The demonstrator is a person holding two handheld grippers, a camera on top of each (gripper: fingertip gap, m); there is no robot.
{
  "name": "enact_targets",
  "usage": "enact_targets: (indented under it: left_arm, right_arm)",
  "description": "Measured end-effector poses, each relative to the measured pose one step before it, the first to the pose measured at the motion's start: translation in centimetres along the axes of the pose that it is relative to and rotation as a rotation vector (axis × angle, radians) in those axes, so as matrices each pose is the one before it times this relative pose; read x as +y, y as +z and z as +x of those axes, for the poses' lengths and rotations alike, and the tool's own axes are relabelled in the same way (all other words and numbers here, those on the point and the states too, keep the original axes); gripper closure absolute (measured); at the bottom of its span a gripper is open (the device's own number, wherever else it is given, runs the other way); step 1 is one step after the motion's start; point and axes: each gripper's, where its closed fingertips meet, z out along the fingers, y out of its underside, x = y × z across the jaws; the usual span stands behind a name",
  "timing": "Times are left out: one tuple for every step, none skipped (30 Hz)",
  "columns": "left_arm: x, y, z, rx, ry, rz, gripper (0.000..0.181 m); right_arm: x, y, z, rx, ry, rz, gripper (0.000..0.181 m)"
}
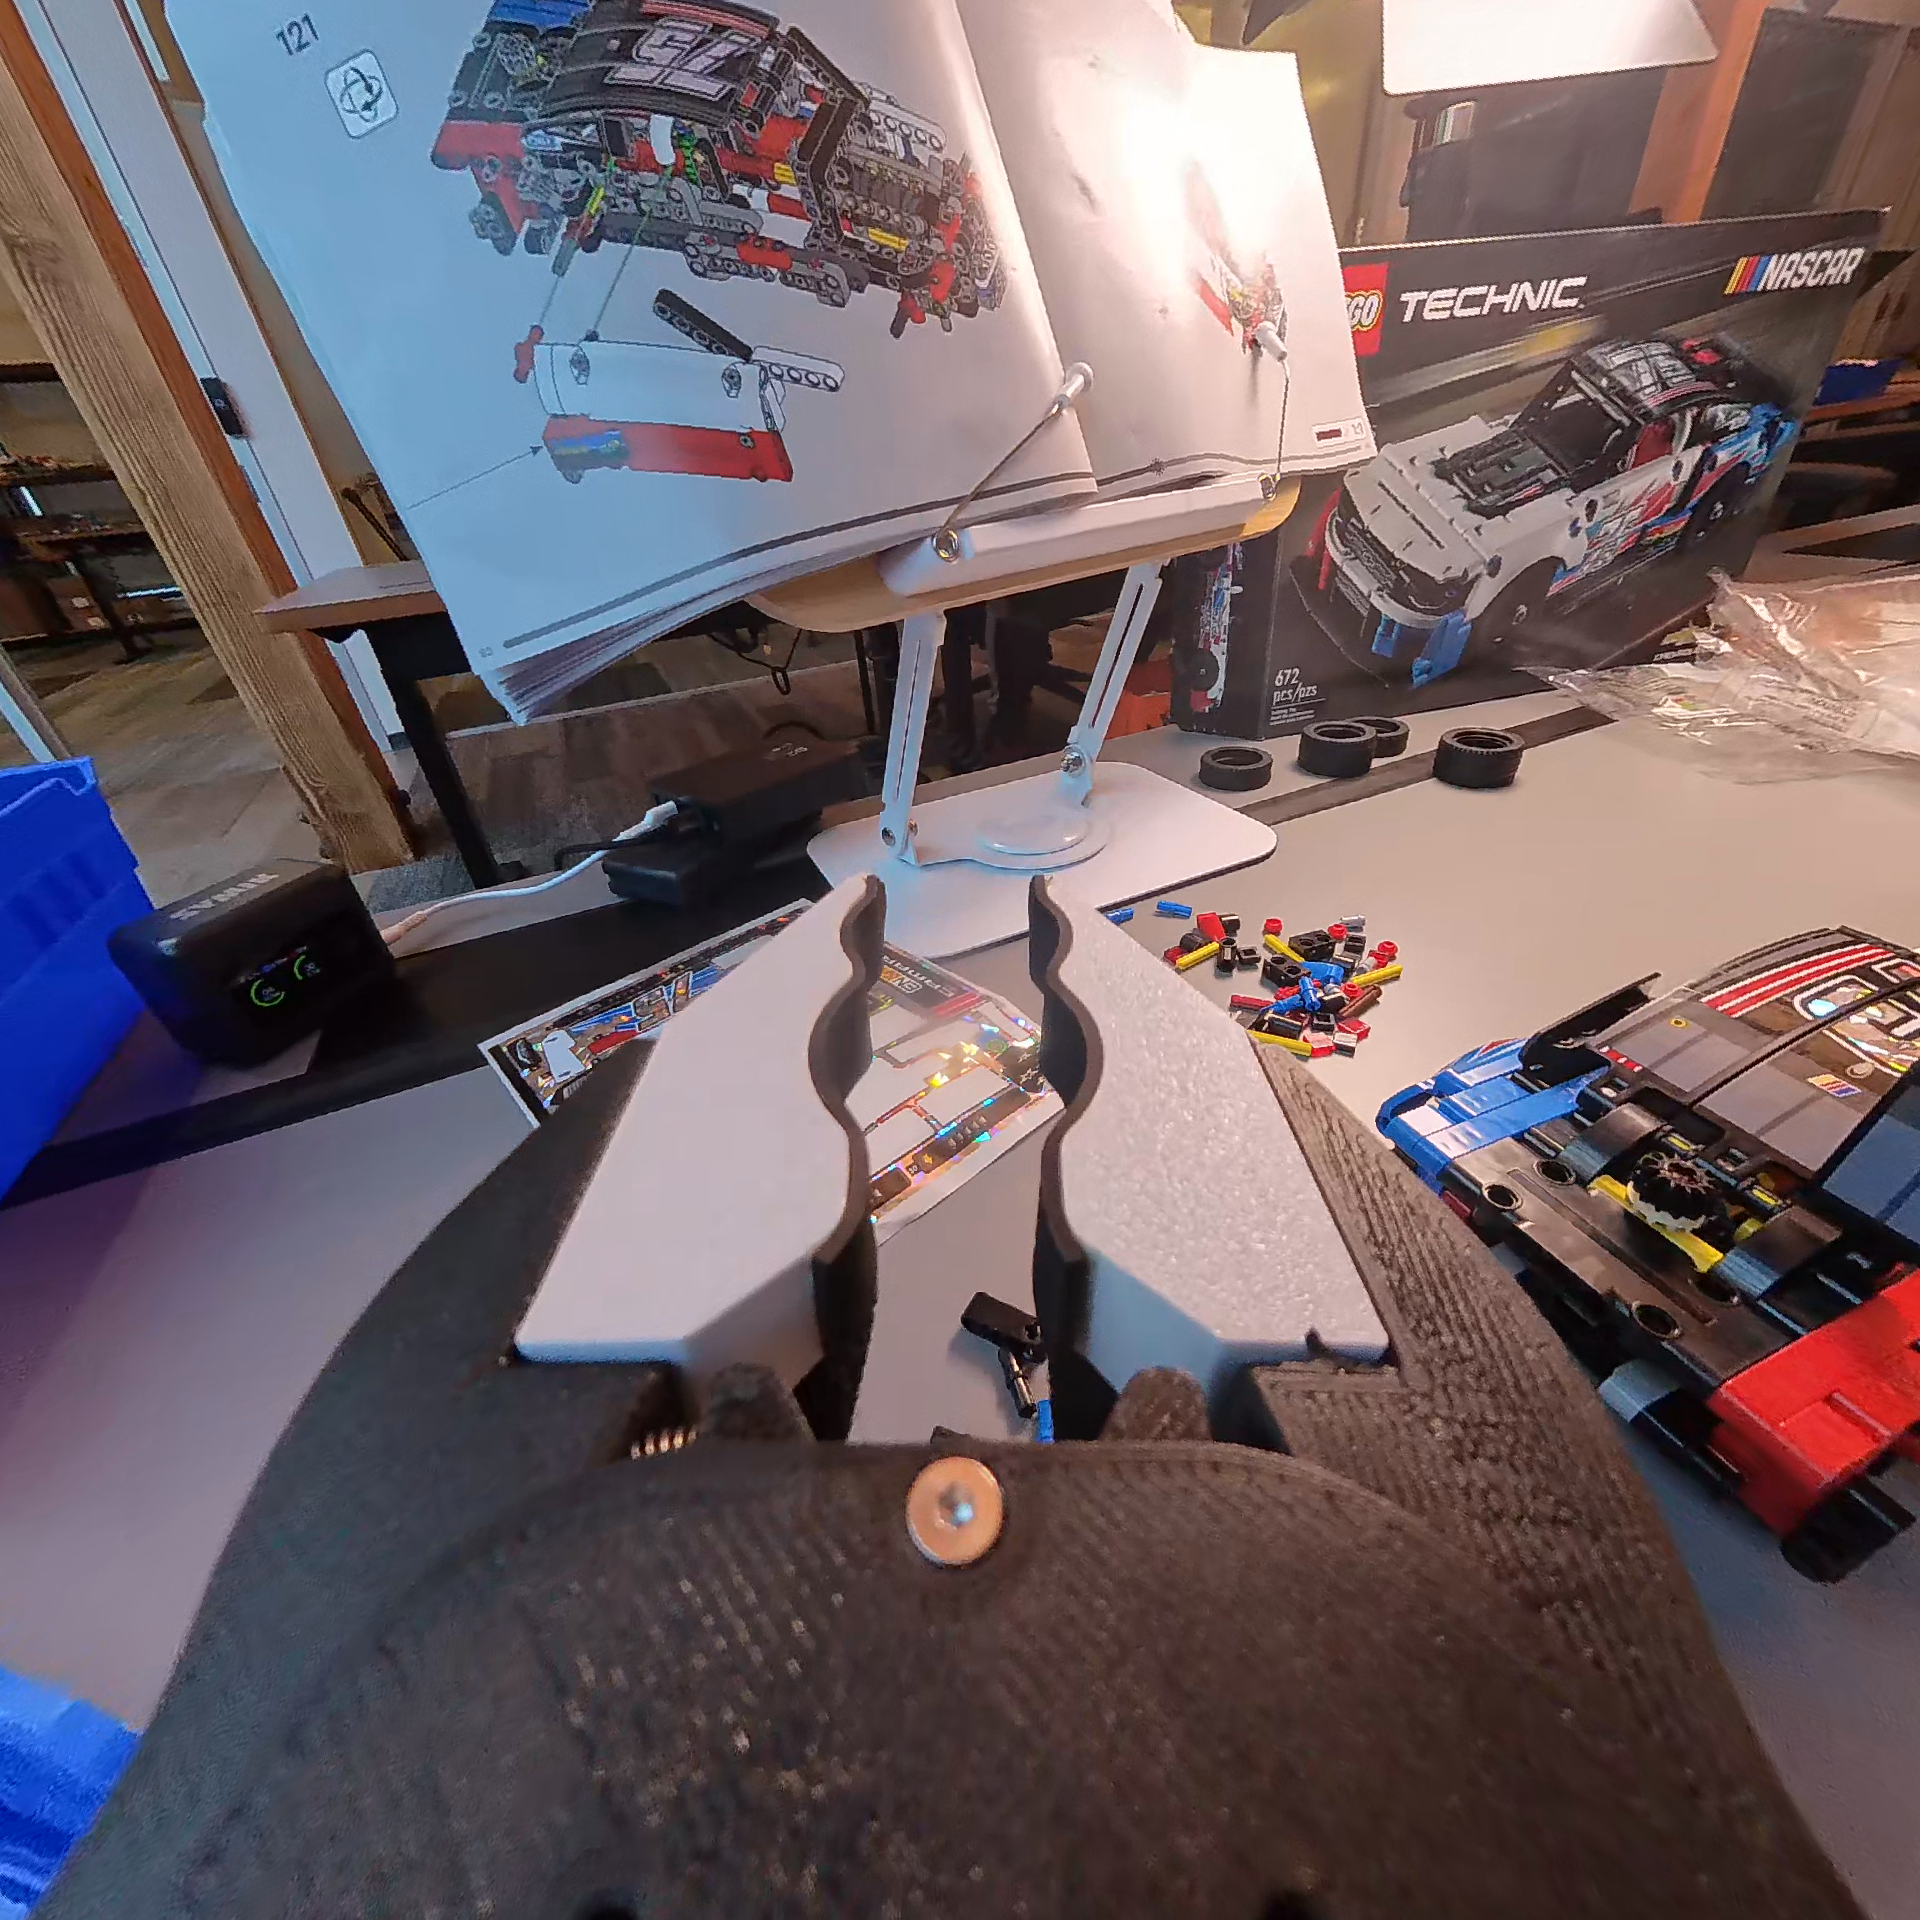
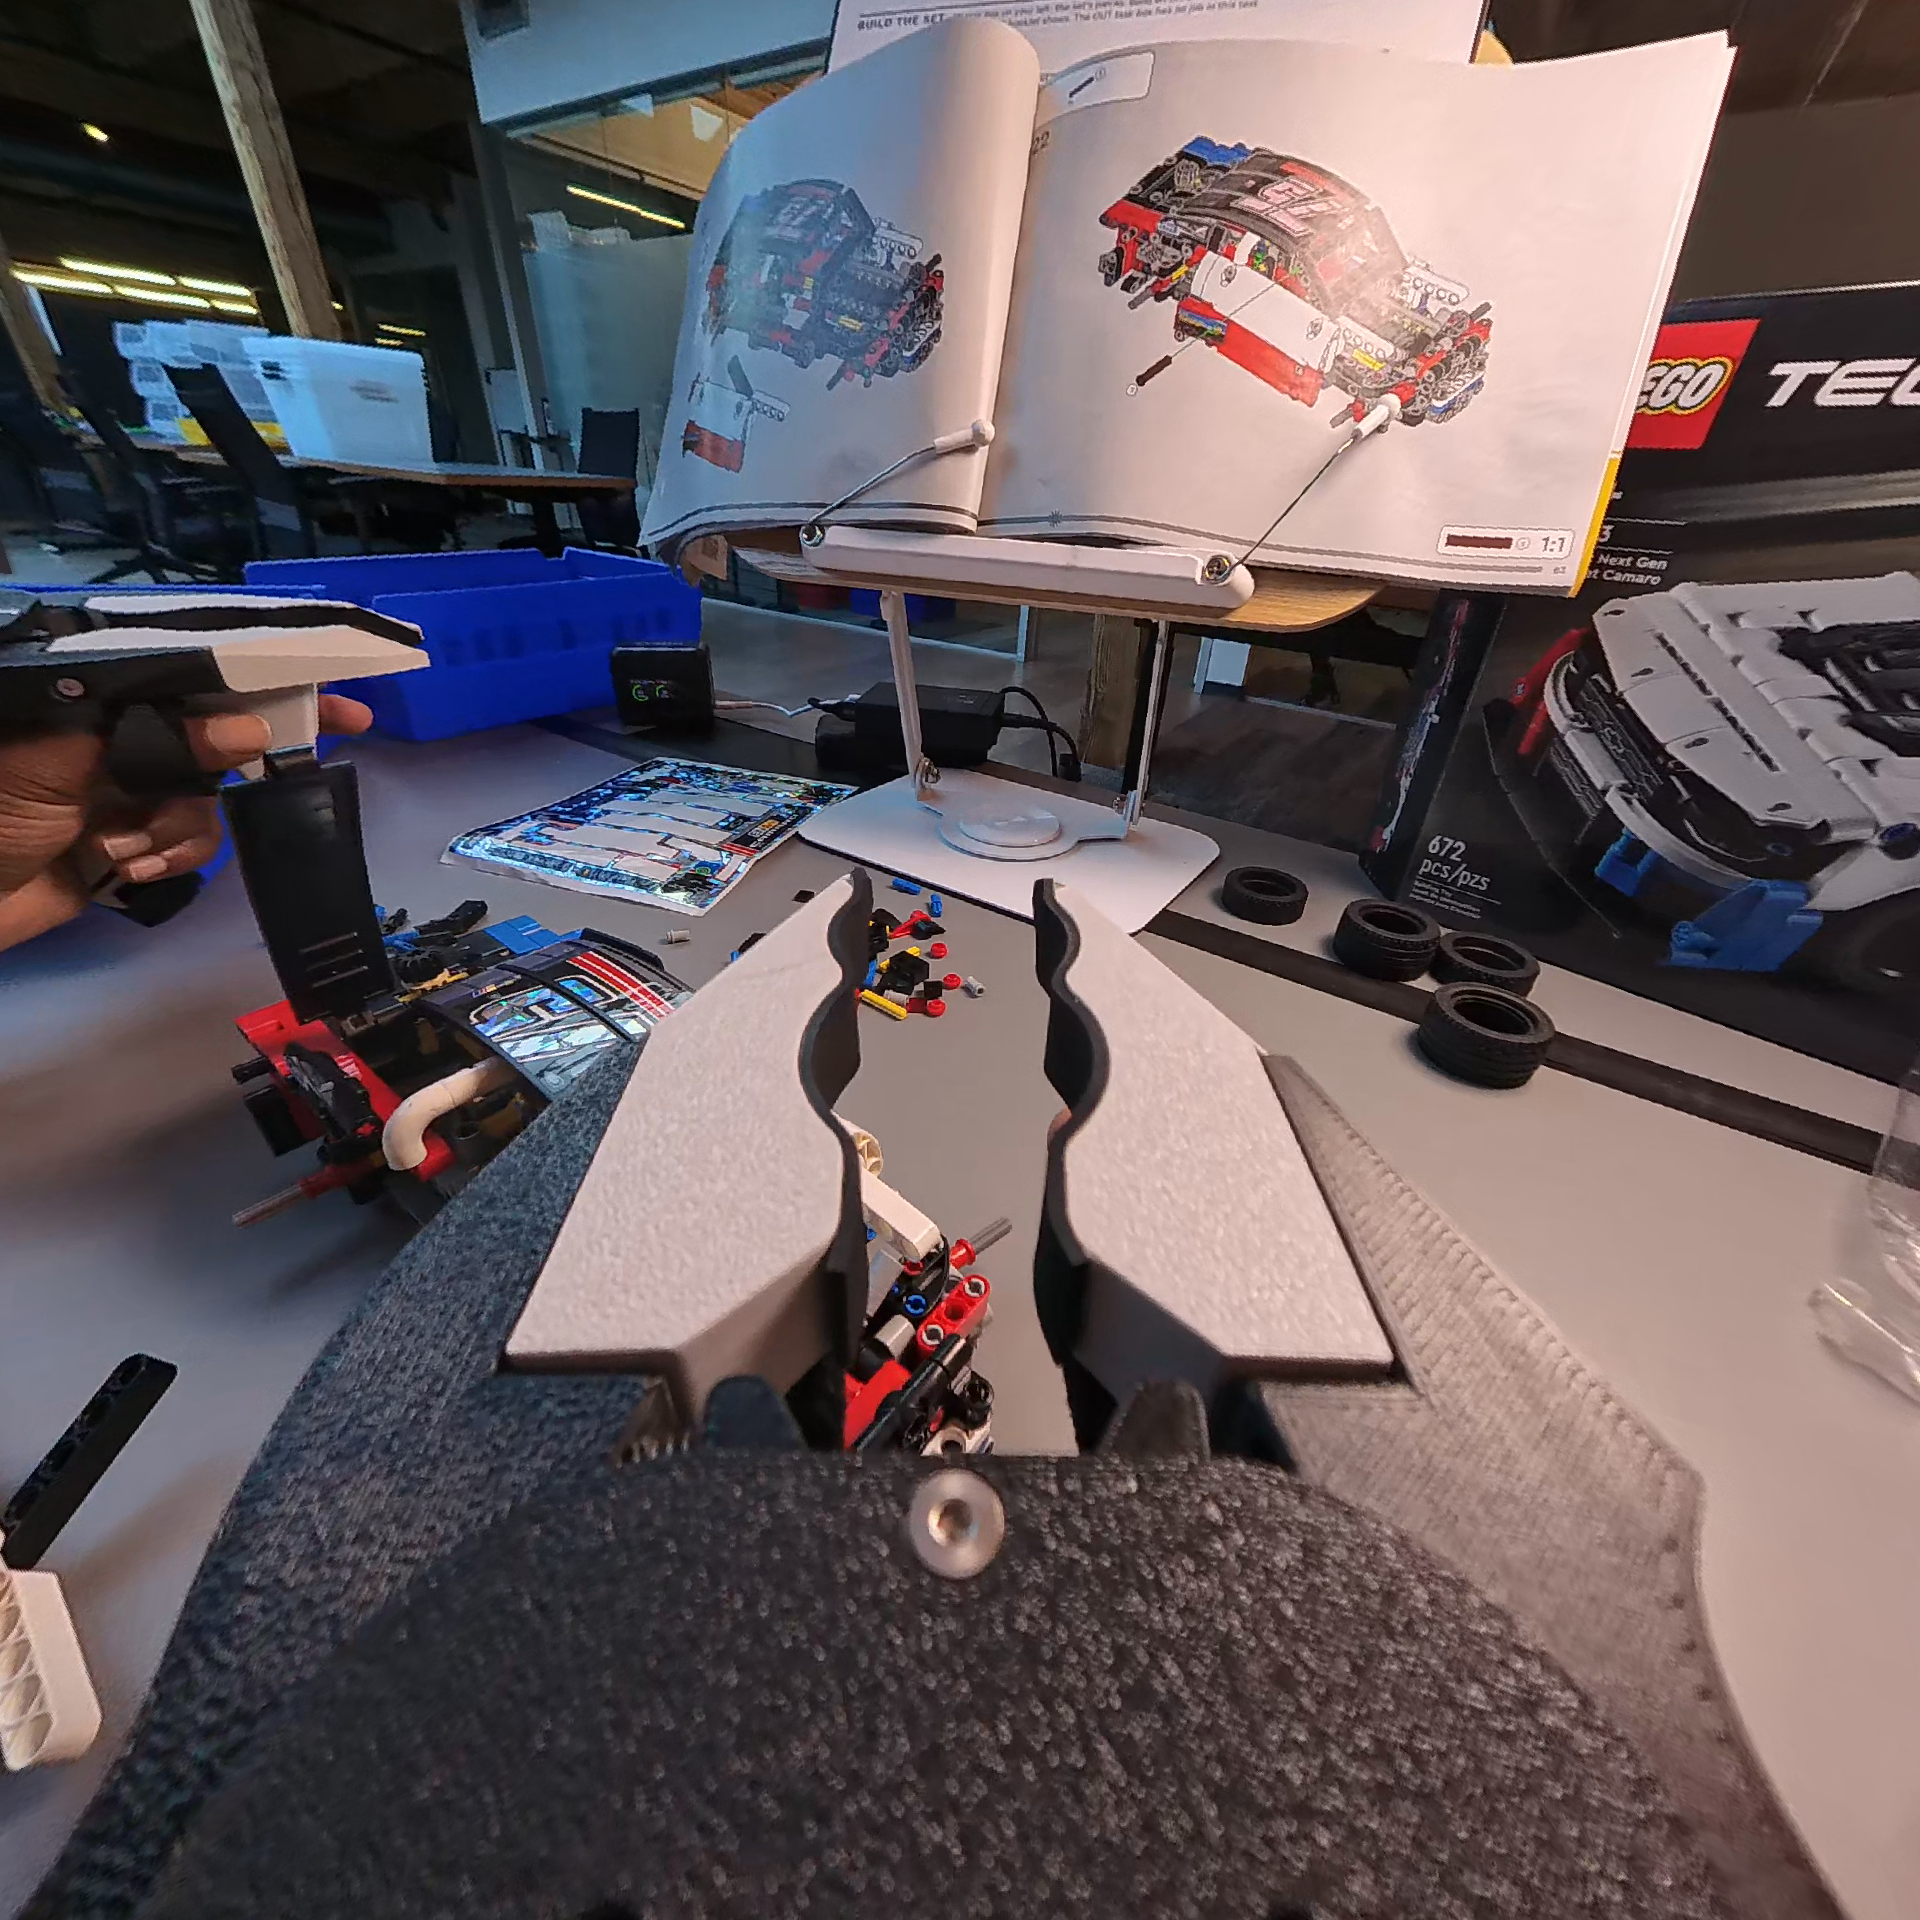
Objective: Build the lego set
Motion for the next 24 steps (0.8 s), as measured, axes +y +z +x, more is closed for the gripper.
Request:
enact_targets:
  left_arm:
    - [0.025, 0.008, 0.054, 0.0004, 0.0041, -0.0022, 0.155]
    - [-0.008, -0.024, 0.037, -0.0013, 0.0045, -0.0007, 0.156]
    - [-0.039, -0.034, 0.03, -0.0021, 0.0033, 0.0008, 0.157]
    - [0.004, -0.004, 0.02, -0.0022, 0.0015, -0.0014, 0.16]
    - [0.056, 0.025, -0.032, -0.0066, 0.0006, -0.0044, 0.164]
    - [0.092, 0.028, -0.03, -0.0072, 0.0012, -0.0064, 0.17]
    - [0.11, 0.037, 0.062, -0.0023, 0.0015, -0.0072, 0.179]
    - [0.059, 0.023, 0.173, 0.0038, -0.0004, -0.0043, 0.181]
    - [0.044, 0.017, 0.171, 0.002, -0.0043, -0.0025, 0.181]
    - [0.002, 0.022, 0.178, 0.0018, -0.0049, 0.0012, 0.181]
    - [-0.029, 0.009, 0.185, 0.0036, -0.0033, 0.0036, 0.181]
    - [-0.016, -0.004, 0.179, 0.0044, 0.0003, 0.0033, 0.181]
    - [-0.002, 0.008, 0.199, 0.0061, 0.0045, 0.0015, 0.181]
    - [0.012, -0.004, 0.161, 0.0056, 0.0059, -0.0009, 0.181]
    - [0.004, -0.01, 0.227, 0.0117, 0.0055, -0.0024, 0.181]
    - [0.143, 0.042, 0.376, 0.0248, 0.0022, -0.0122, 0.181]
    - [0.305, 0.11, 0.481, 0.0352, -0.0046, -0.0238, 0.179]
    - [0.334, 0.128, 0.465, 0.0359, -0.0085, -0.0249, 0.174]
    - [0.267, 0.101, 0.627, 0.0483, -0.0065, -0.0212, 0.168]
    - [0.243, 0.086, 0.975, 0.0716, -0.0047, -0.0195, 0.163]
    - [0.273, 0.126, 1.07, 0.0766, -0.0067, -0.0222, 0.156]
    - [0.34, 0.185, 1.168, 0.0803, -0.0076, -0.0244, 0.147]
    - [0.33, 0.211, 1.319, 0.0893, -0.0101, -0.0212, 0.137]
    - [0.365, 0.206, 1.387, 0.0942, -0.0154, -0.0218, 0.129]
  right_arm:
    - [0.002, 0.004, -0.011, -0.0014, 0.0029, -0.0008, 0.153]
    - [0.006, -0.004, -0.019, -0.0015, 0.0012, -0.0011, 0.153]
    - [-0.042, -0.008, -0.033, -0.0008, -0.0006, 0.0001, 0.153]
    - [-0.064, -0.027, -0.032, -0.0006, -0.0023, 0.0008, 0.154]
    - [-0.075, -0.029, -0.047, -0.0009, -0.0033, 0.0015, 0.154]
    - [-0.085, -0.025, -0.036, -0.0007, -0.0031, 0.0015, 0.155]
    - [-0.055, -0.022, -0.036, -0.0006, -0.0019, 0.0002, 0.155]
    - [-0.019, -0.003, -0.033, 0.0002, -0.0009, -0.0016, 0.155]
    - [0.0, -0.009, -0.048, -0.0012, -0.0016, -0.0023, 0.155]
    - [-0.042, -0.015, -0.047, -0.0009, -0.0016, -0.0001, 0.156]
    - [-0.075, -0.016, -0.048, -0.0004, -0.0011, 0.0015, 0.157]
    - [-0.074, -0.023, -0.076, -0.0013, -0.0019, 0.0013, 0.157]
    - [-0.082, -0.024, -0.063, -0.0014, -0.0037, 0.0012, 0.157]
    - [-0.054, -0.013, -0.077, -0.0023, -0.0059, 0.0005, 0.157]
    - [-0.028, -0.016, -0.117, -0.0055, -0.0069, -0.0014, 0.158]
    - [0.008, 0.006, -0.176, -0.0099, -0.0059, -0.0031, 0.158]
    - [0.005, 0.02, -0.221, -0.0132, -0.0052, -0.0043, 0.158]
    - [0.034, 0.005, -0.197, -0.0107, -0.0063, -0.0058, 0.158]
    - [-0.002, -0.005, -0.135, -0.0062, -0.0095, -0.0035, 0.159]
    - [0.035, 0.007, -0.175, -0.0089, -0.0116, -0.0056, 0.158]
    - [0.183, 0.051, -0.24, -0.0133, -0.0107, -0.0141, 0.157]
    - [0.218, 0.044, -0.23, -0.0119, -0.011, -0.0163, 0.156]
    - [0.139, 0.044, -0.177, -0.0076, -0.0158, -0.0084, 0.156]
    - [0.179, 0.046, -0.256, -0.0138, -0.0206, -0.0105, 0.155]
